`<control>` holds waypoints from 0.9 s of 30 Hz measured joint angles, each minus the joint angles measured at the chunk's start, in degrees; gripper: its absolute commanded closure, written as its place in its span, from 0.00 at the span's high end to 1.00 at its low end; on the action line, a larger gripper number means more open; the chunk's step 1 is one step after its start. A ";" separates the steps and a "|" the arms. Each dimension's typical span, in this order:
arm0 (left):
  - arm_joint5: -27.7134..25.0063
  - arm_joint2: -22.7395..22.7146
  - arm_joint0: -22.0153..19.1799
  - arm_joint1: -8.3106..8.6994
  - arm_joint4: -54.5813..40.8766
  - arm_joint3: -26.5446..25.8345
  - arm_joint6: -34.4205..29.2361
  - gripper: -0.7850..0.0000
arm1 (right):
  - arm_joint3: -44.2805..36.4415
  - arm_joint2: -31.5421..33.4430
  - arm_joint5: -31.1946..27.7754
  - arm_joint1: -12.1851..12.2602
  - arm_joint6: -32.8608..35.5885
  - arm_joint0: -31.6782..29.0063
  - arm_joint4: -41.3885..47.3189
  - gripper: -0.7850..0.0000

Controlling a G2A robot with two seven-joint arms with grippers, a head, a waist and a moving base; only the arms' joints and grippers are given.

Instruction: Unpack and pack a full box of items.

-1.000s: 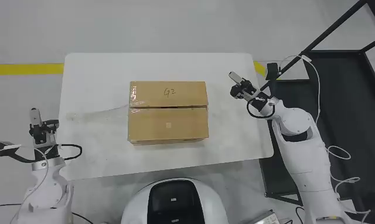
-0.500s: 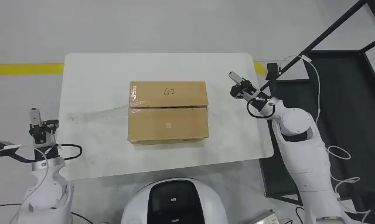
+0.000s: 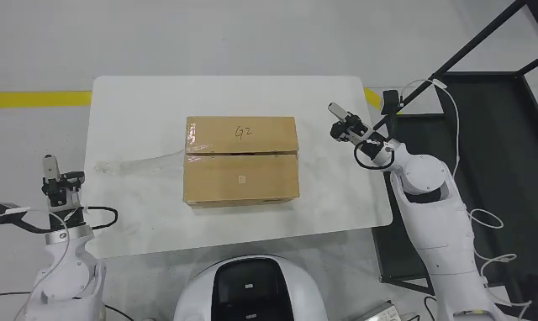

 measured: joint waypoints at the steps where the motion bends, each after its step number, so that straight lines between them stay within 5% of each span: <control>1: 0.00 0.00 0.00 0.00 0.00 0.00 0.00 1.00 | -0.14 -0.42 0.26 0.05 0.80 -0.01 -0.59 1.00; 14: 0.00 0.00 0.00 0.00 0.00 0.00 0.00 1.00 | 5.63 -1.69 -3.89 2.37 38.35 3.45 5.32 1.00; 27: 0.00 0.00 0.00 0.00 0.00 0.00 0.00 1.00 | 8.83 -3.67 -4.12 2.28 37.56 5.29 6.12 1.00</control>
